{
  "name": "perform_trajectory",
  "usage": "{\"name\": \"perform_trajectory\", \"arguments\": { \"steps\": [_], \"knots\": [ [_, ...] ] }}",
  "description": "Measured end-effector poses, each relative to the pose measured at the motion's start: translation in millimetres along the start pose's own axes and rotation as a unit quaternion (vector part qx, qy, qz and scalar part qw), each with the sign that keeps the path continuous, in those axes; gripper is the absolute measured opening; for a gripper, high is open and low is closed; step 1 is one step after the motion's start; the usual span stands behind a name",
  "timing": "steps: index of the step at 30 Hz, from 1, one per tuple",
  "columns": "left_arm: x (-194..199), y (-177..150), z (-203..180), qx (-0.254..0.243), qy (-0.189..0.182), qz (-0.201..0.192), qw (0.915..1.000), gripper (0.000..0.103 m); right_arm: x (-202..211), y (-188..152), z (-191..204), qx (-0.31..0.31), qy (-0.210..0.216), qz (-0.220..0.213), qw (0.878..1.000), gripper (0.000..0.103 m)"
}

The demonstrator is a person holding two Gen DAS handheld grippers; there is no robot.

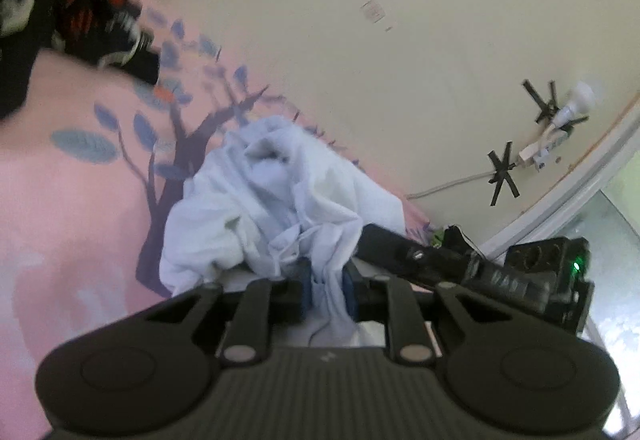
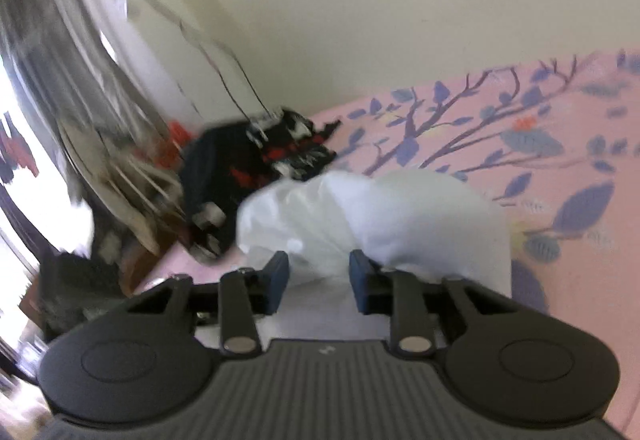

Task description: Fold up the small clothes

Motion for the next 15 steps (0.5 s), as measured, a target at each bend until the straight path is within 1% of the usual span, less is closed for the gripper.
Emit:
{"name": "perform_trajectory", "arguments": {
  "steps": [1, 2, 3, 4, 5, 6, 7, 8, 9, 10, 12, 14, 15],
  "knots": [
    [4, 0, -6, -0.014, -0.003, -0.01, 0.9998, 0.033, 7, 1, -2, -0.012, 0.017, -0.006, 1.0, 0.035],
    [9, -1, -12, -0.029, -0.011, -0.021, 0.9993, 0.039, 16, 0, -2, -0.015, 0.028, -0.014, 0.999, 0.045],
    [15, -1, -19, -0.043, -0.022, -0.034, 0.9982, 0.05, 26, -1, -1, -0.009, 0.032, -0.025, 0.999, 0.049],
    [20, -1, -25, -0.054, -0.03, -0.044, 0.9971, 0.055, 38, -3, 1, -0.001, 0.036, -0.038, 0.999, 0.059],
    [24, -2, -30, -0.064, -0.033, -0.053, 0.996, 0.06, 46, -4, 1, 0.005, 0.039, -0.047, 0.998, 0.065],
    [27, -2, -34, -0.073, -0.03, -0.062, 0.995, 0.072, 58, -5, 1, 0.009, 0.04, -0.06, 0.997, 0.067],
    [29, -1, -38, -0.081, -0.021, -0.07, 0.994, 0.09, 68, -7, -1, 0.01, 0.041, -0.074, 0.996, 0.067],
    [29, -1, -40, -0.088, -0.011, -0.076, 0.9931, 0.095, 78, -8, -3, 0.008, 0.043, -0.086, 0.995, 0.067],
    [27, 0, -41, -0.095, -0.001, -0.079, 0.9924, 0.098, 84, -7, -5, 0.004, 0.043, -0.094, 0.995, 0.067],
    [26, 1, -41, -0.097, 0.006, -0.078, 0.9922, 0.098, 88, -5, -8, -0.001, 0.038, -0.099, 0.994, 0.067],
    [19, 2, -35, -0.086, 0.023, -0.071, 0.9935, 0.097, 90, 2, -11, 0.0, 0.024, -0.106, 0.994, 0.066],
    [14, 3, -24, -0.067, 0.044, -0.063, 0.9948, 0.096, 82, 10, -15, 0.0, 0.009, -0.103, 0.995, 0.061],
    [12, 4, -18, -0.058, 0.057, -0.06, 0.9949, 0.095, 76, 14, -14, 0.001, 0.005, -0.1, 0.995, 0.06]
  ]
}}
Point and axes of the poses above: each gripper's, at about its wrist camera, not at the fingertips, and x roughly against the way its jaws point, z to its left, y to its top, the point moved 4 cm from there along -x, roughly the way its jaws point, and after that the axes turned 5 degrees about -y, right-handed, at the moved point
